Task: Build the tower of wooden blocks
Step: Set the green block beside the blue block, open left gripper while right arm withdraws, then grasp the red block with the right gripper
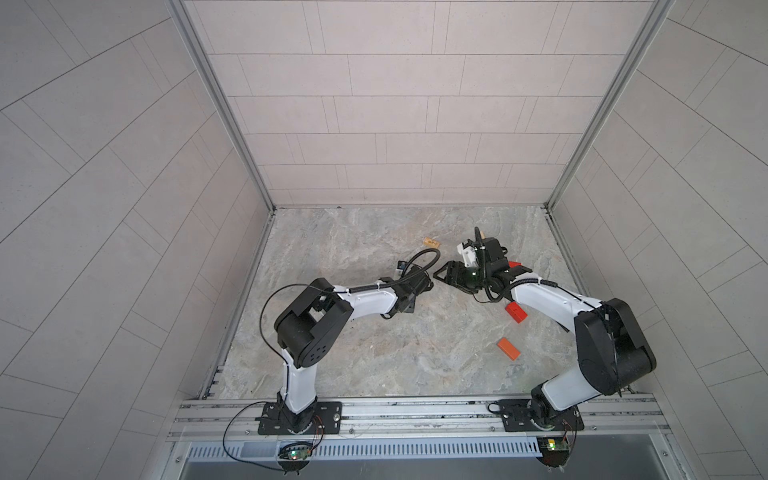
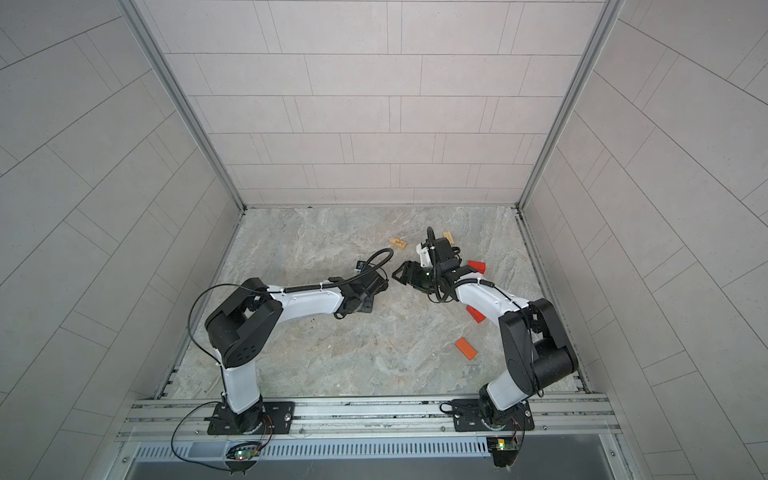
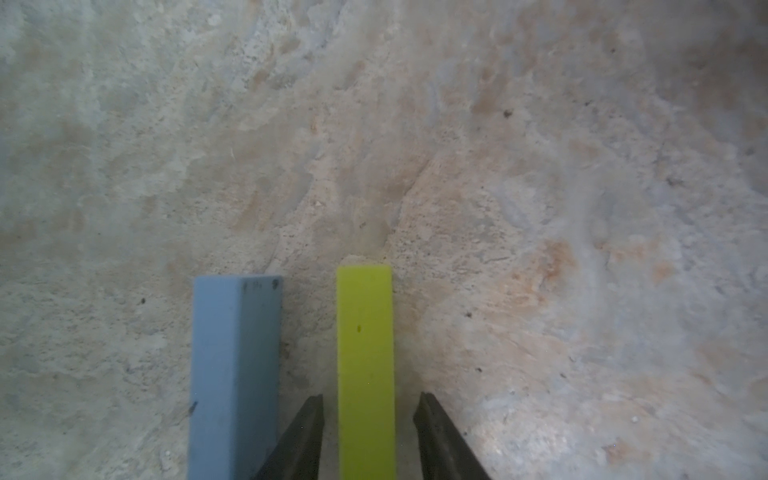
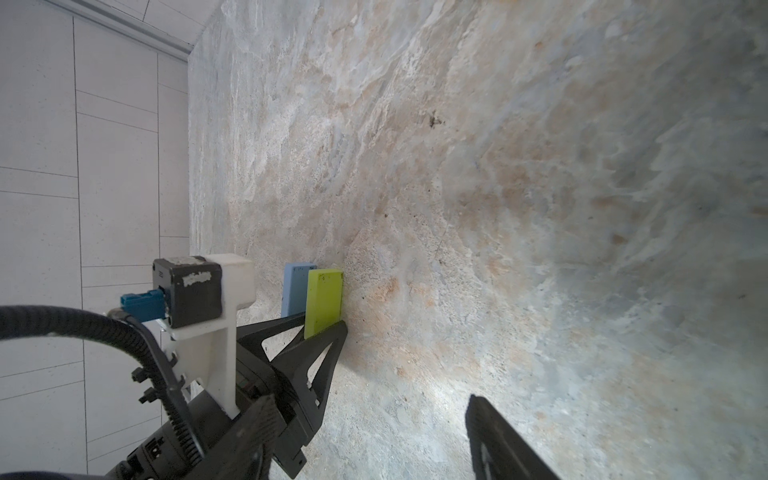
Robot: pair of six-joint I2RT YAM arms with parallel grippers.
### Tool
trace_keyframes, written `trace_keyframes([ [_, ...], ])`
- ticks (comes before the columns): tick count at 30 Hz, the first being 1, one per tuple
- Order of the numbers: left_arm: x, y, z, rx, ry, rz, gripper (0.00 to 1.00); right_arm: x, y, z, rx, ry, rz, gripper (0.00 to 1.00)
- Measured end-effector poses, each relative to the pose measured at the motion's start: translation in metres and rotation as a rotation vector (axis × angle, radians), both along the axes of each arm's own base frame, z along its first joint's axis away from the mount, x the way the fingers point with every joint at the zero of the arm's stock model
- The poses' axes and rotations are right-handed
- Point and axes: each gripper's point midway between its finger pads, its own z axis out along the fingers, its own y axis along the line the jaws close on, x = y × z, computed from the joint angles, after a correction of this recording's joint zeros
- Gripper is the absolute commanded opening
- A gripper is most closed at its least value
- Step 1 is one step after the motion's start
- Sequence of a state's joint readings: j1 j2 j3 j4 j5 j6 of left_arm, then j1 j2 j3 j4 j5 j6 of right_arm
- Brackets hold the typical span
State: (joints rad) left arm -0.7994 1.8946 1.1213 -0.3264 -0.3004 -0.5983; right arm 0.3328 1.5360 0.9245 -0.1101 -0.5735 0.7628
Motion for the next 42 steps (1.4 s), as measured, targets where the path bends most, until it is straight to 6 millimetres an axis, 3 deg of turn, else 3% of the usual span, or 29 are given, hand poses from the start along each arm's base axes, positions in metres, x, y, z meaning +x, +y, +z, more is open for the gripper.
trace_keyframes([
  [5, -0.001, -0.001, 0.003, -0.008, 0.001, -0.004, 0.6, -0.001, -0.005, -0.002, -0.016, 0.008, -0.012, 0.73],
  [9, -0.007, -0.008, 0.02, -0.033, -0.014, -0.022, 0.72, -0.004, -0.014, 0.001, -0.062, 0.008, -0.031, 0.74],
  [16, -0.012, -0.022, 0.097, -0.168, -0.127, -0.07, 0.78, -0.001, -0.045, 0.033, -0.163, -0.055, -0.113, 0.74],
  [20, -0.019, -0.016, 0.152, -0.26, -0.219, -0.089, 0.78, 0.004, -0.082, 0.046, -0.277, -0.087, -0.21, 0.76],
  [22, -0.028, -0.007, 0.167, -0.296, -0.249, -0.093, 0.78, 0.007, -0.103, 0.051, -0.361, -0.091, -0.257, 0.8],
  [24, -0.041, 0.005, 0.168, -0.314, -0.257, -0.097, 0.79, 0.012, -0.124, 0.055, -0.43, -0.09, -0.303, 0.83],
  [27, -0.061, 0.026, 0.151, -0.307, -0.236, -0.093, 0.8, 0.022, -0.156, 0.052, -0.489, -0.057, -0.373, 0.88],
  [32, -0.091, 0.056, 0.116, -0.288, -0.183, -0.083, 0.8, 0.031, -0.211, 0.015, -0.561, 0.088, -0.477, 0.98],
  [36, -0.1, 0.065, 0.111, -0.306, -0.184, -0.076, 0.81, 0.036, -0.23, -0.011, -0.563, 0.199, -0.515, 0.99],
  [42, -0.105, 0.071, 0.106, -0.307, -0.182, -0.072, 0.81, 0.044, -0.235, -0.046, -0.494, 0.316, -0.579, 0.99],
])
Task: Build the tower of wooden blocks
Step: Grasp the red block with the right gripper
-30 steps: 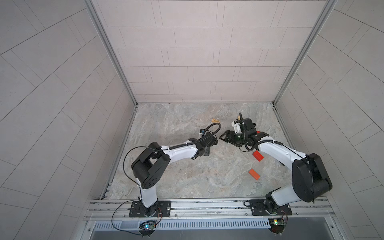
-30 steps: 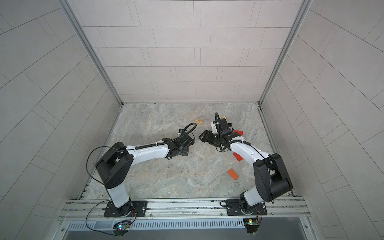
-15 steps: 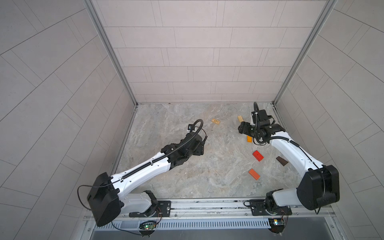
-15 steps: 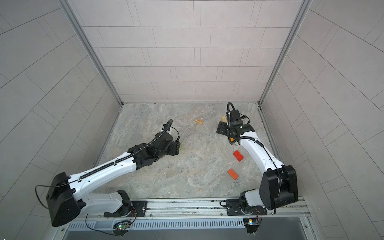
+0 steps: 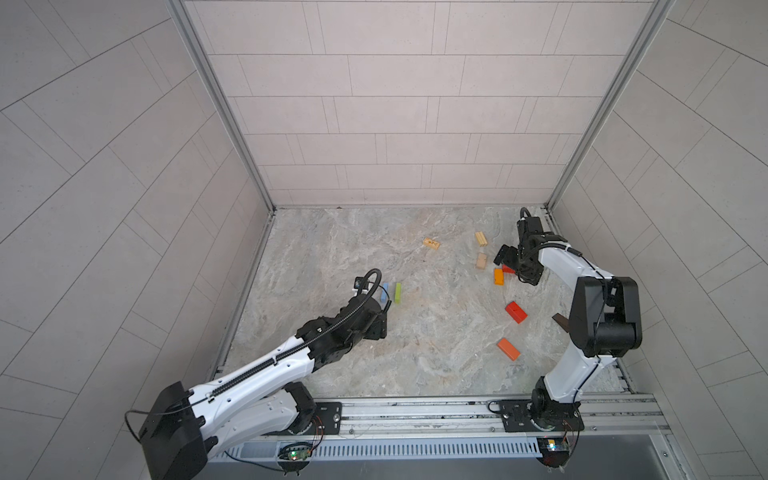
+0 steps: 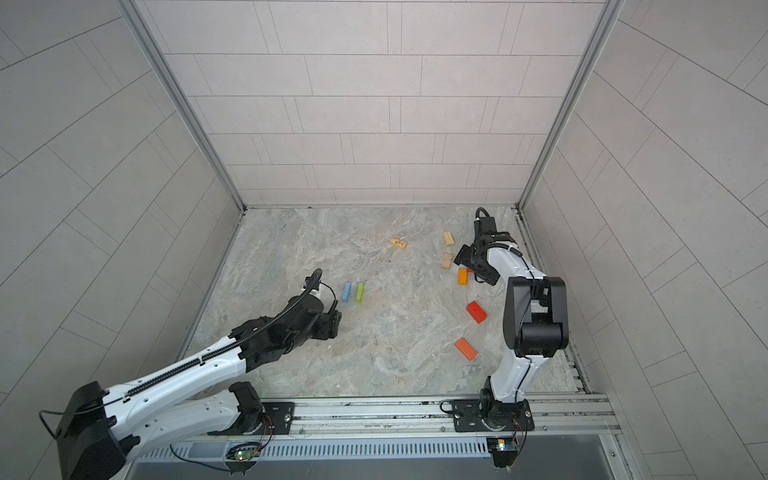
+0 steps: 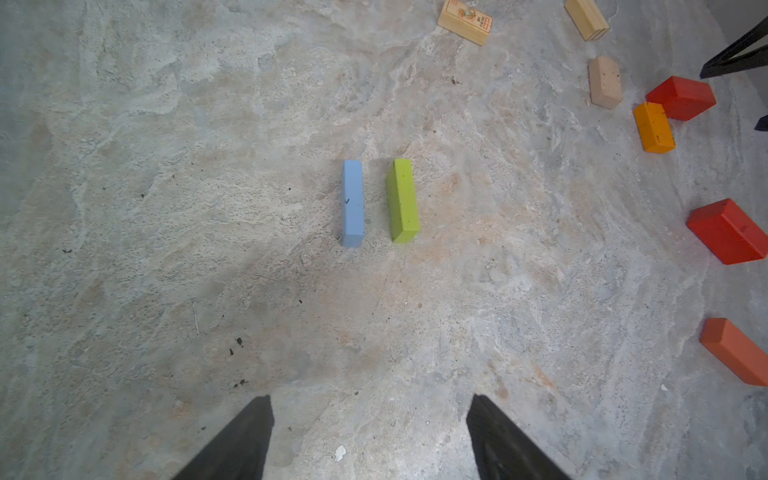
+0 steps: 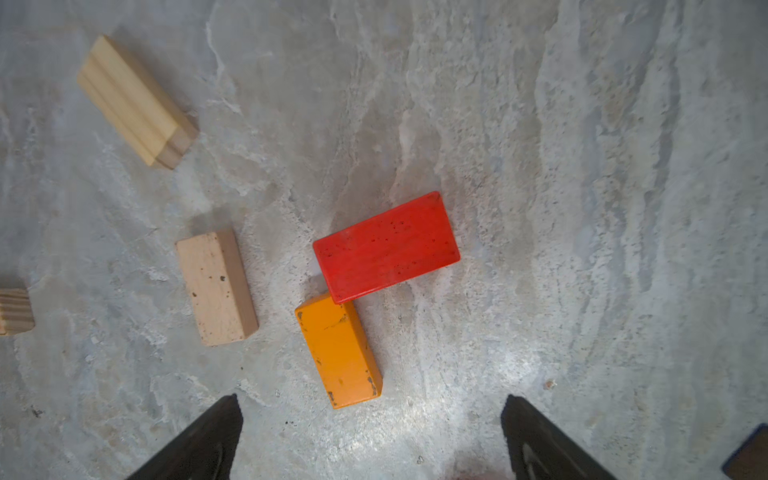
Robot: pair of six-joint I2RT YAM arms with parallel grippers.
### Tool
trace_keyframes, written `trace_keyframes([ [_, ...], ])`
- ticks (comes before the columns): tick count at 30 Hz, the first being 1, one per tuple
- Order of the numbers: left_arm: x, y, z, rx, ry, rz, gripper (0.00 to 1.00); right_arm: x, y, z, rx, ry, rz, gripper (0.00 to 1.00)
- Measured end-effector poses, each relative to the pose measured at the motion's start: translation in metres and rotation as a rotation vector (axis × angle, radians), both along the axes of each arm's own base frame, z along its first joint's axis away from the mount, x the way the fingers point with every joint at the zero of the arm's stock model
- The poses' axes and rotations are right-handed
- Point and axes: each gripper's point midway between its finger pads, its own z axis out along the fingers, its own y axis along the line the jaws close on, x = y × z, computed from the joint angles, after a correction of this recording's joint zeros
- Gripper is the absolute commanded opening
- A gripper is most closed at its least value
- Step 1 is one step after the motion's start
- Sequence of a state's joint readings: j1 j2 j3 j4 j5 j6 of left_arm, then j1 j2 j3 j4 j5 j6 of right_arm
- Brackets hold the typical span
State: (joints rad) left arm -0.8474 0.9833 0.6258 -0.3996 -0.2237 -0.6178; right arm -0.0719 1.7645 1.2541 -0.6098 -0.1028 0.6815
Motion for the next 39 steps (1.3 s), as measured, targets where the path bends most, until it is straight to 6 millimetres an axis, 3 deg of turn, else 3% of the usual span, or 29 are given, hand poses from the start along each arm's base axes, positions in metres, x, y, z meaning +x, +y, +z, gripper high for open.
trace_keyframes([
  [8, -0.002, 0.002, -0.006, 0.008, 0.011, 0.001, 0.81, 0.017, -0.003, -0.026, 0.083, 0.012, -0.092, 0.98],
  [17, -0.002, 0.002, -0.019, 0.045, 0.043, 0.0, 0.81, 0.051, -0.009, -0.03, 0.102, -0.015, -0.11, 0.89],
  [22, -0.001, 0.0, -0.027, 0.072, 0.065, -0.004, 0.81, 0.059, -0.013, -0.039, 0.093, 0.005, -0.105, 0.83],
  [29, -0.001, -0.001, -0.032, 0.087, 0.079, -0.007, 0.81, 0.07, -0.019, -0.04, 0.059, 0.032, -0.066, 0.62],
  [32, -0.001, -0.001, -0.032, 0.087, 0.079, -0.007, 0.82, 0.067, -0.021, -0.041, 0.04, 0.047, -0.047, 0.44],
  [35, 0.0, 0.0, -0.032, 0.085, 0.078, -0.002, 0.85, 0.062, -0.022, -0.042, 0.019, 0.068, -0.023, 0.27],
  [39, 0.001, 0.001, -0.03, 0.077, 0.072, 0.015, 0.95, 0.06, -0.022, -0.042, -0.006, 0.078, 0.002, 0.19],
])
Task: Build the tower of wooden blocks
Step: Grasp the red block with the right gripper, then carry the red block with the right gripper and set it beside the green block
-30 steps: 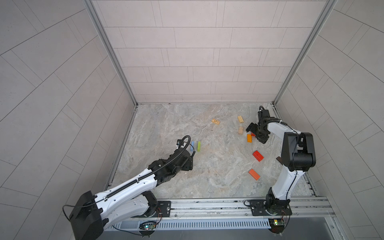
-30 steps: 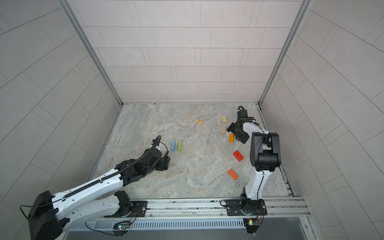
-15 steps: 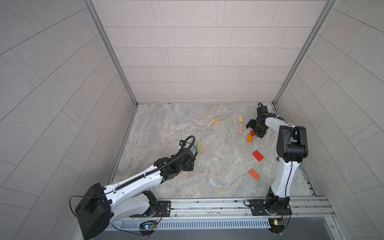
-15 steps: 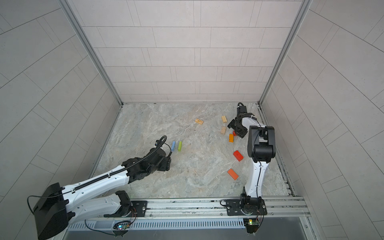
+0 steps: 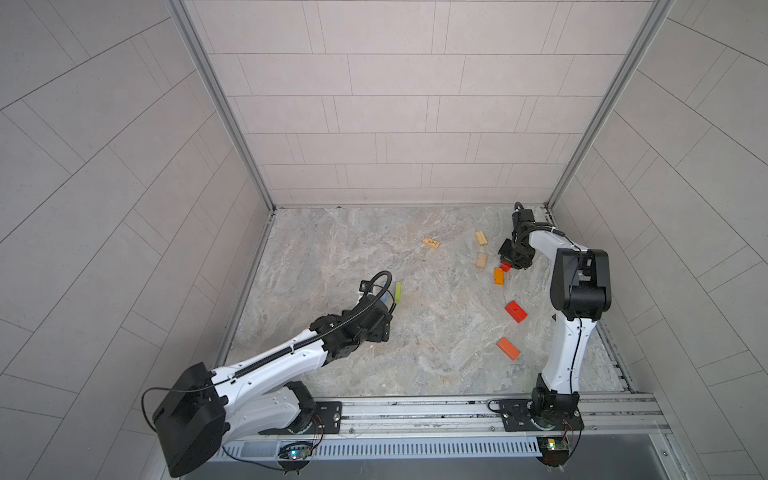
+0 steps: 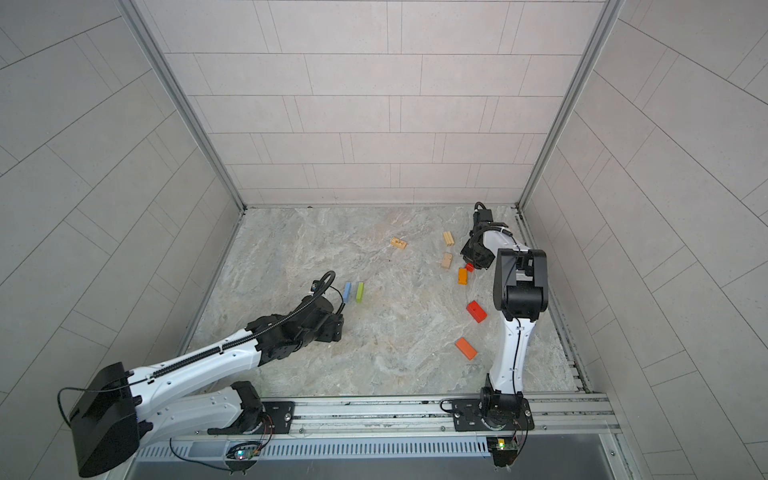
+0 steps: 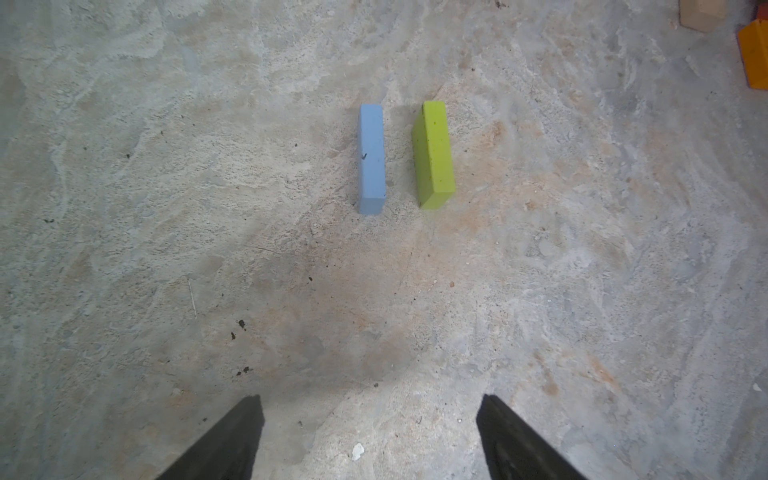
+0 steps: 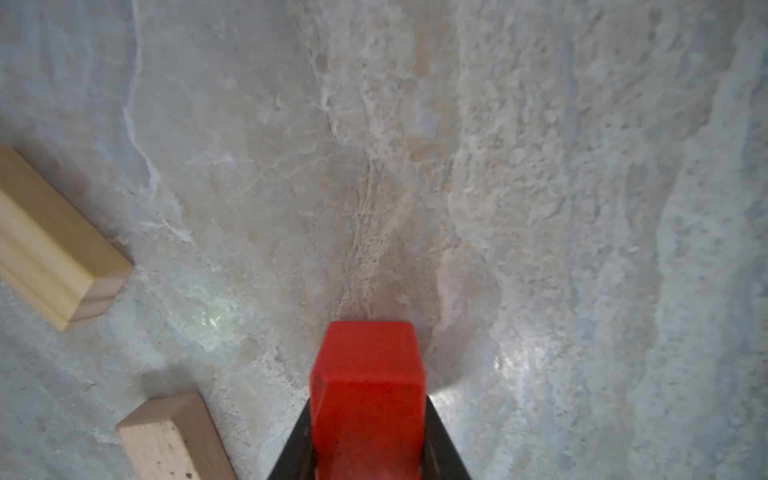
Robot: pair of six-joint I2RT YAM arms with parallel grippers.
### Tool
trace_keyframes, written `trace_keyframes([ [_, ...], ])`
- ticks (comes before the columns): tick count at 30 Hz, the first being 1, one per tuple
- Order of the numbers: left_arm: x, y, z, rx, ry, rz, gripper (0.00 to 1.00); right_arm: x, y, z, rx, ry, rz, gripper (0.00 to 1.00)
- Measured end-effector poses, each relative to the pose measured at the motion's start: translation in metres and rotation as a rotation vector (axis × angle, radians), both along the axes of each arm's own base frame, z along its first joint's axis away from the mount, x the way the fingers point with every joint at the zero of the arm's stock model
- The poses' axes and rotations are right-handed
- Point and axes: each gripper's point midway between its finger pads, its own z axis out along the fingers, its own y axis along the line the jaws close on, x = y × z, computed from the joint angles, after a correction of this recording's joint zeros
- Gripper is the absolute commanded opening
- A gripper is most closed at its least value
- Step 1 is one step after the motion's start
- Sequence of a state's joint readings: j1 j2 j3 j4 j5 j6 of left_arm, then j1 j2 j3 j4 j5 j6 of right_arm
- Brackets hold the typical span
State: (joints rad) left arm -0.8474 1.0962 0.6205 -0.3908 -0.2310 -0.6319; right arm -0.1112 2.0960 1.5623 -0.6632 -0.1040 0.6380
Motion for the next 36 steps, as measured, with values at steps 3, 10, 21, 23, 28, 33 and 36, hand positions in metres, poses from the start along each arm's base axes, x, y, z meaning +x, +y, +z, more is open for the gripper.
trace_keyframes([
  [3, 0.001, 0.001, 0.008, -0.019, -0.025, 0.011, 1.0, -0.001, 0.001, 0.001, -0.017, 0.004, 0.02, 0.17],
  [10, 0.006, 0.012, 0.033, -0.06, -0.107, 0.053, 1.0, -0.011, 0.015, 0.023, -0.044, 0.013, 0.09, 0.16],
  [21, 0.021, 0.052, 0.043, -0.029, -0.158, 0.216, 1.0, -0.04, 0.113, 0.126, -0.048, -0.207, 0.359, 0.17],
  [23, 0.024, 0.06, 0.042, -0.029, -0.153, 0.245, 1.0, -0.048, 0.14, 0.124, -0.024, -0.211, 0.422, 0.17],
  [28, 0.03, 0.074, 0.039, -0.026, -0.14, 0.305, 1.0, -0.078, 0.198, 0.093, 0.057, -0.159, 0.527, 0.18],
  [33, 0.035, 0.084, 0.036, -0.027, -0.128, 0.342, 1.0, -0.093, 0.253, 0.081, 0.113, -0.152, 0.602, 0.18],
  [36, 0.037, 0.088, 0.032, -0.039, -0.12, 0.366, 1.0, -0.095, 0.286, 0.076, 0.139, -0.161, 0.64, 0.18],
])
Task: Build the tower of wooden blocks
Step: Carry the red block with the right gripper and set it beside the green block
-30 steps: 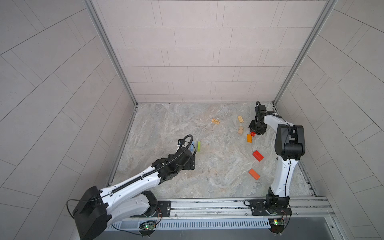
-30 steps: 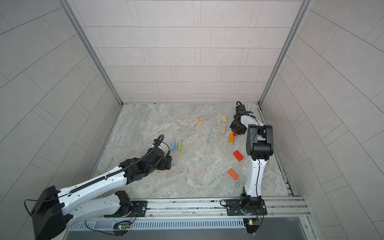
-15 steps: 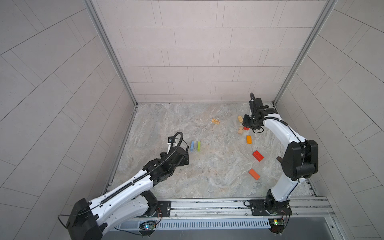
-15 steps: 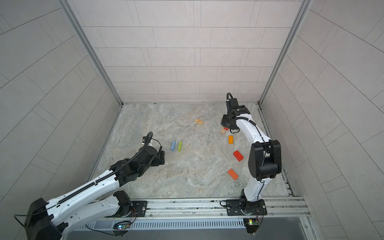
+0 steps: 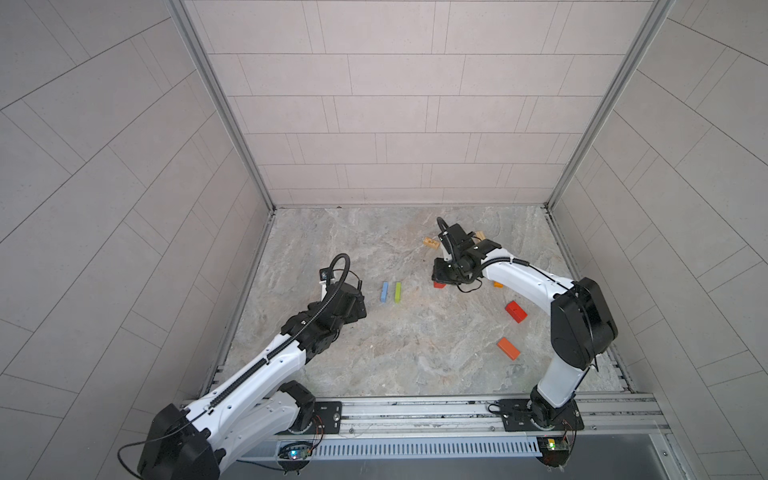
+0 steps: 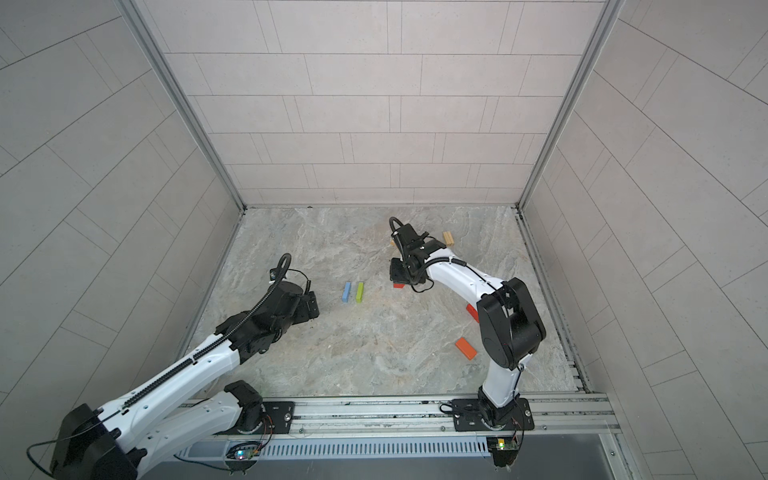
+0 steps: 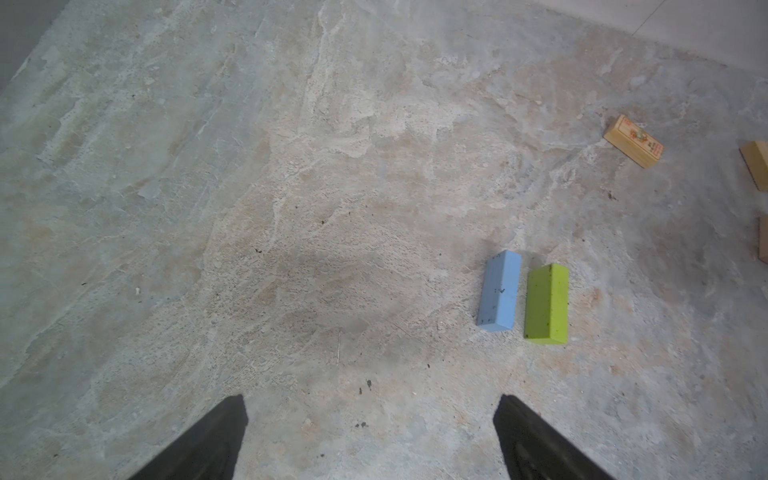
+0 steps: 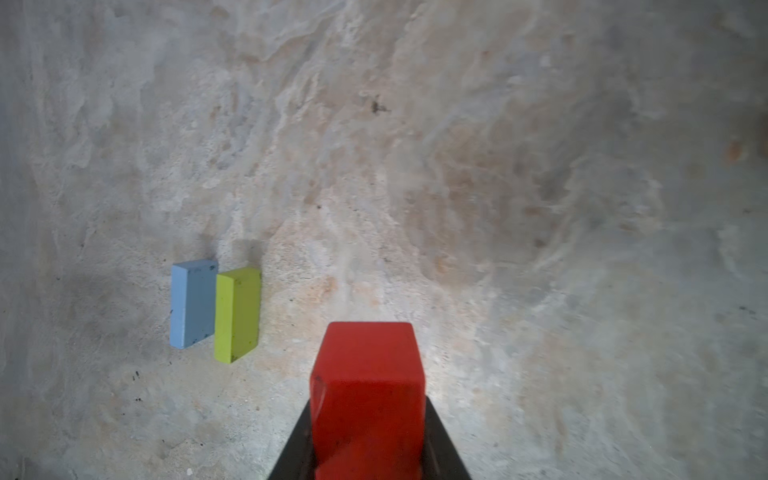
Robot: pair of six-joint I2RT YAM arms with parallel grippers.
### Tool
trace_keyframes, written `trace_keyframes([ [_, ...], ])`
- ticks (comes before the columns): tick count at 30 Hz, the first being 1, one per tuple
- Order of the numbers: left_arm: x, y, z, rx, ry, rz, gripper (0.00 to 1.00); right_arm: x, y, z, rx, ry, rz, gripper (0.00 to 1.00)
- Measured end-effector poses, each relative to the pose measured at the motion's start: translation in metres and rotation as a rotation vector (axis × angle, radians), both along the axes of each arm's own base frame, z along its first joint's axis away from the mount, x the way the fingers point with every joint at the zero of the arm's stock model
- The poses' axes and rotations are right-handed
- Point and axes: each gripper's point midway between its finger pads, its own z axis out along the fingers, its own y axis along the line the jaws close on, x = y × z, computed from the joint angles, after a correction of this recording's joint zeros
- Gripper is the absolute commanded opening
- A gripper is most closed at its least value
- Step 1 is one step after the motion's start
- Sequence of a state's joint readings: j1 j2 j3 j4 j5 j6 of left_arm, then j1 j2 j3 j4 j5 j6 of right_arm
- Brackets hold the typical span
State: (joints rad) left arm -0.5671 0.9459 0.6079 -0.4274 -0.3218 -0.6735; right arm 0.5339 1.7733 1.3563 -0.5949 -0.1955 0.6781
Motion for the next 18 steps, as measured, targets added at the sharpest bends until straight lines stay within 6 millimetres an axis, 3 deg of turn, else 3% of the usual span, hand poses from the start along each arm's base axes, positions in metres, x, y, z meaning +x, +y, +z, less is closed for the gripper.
trace_keyframes([
  [6, -0.001, -0.001, -0.013, -0.021, 0.021, 0.009, 1.0, 0.005, 0.035, -0.023, 0.012, 0.019, -0.003, 0.18],
  [18, -0.002, 0.0, -0.023, -0.027, 0.036, 0.013, 1.0, 0.005, 0.066, -0.061, 0.019, 0.061, -0.049, 0.23],
])
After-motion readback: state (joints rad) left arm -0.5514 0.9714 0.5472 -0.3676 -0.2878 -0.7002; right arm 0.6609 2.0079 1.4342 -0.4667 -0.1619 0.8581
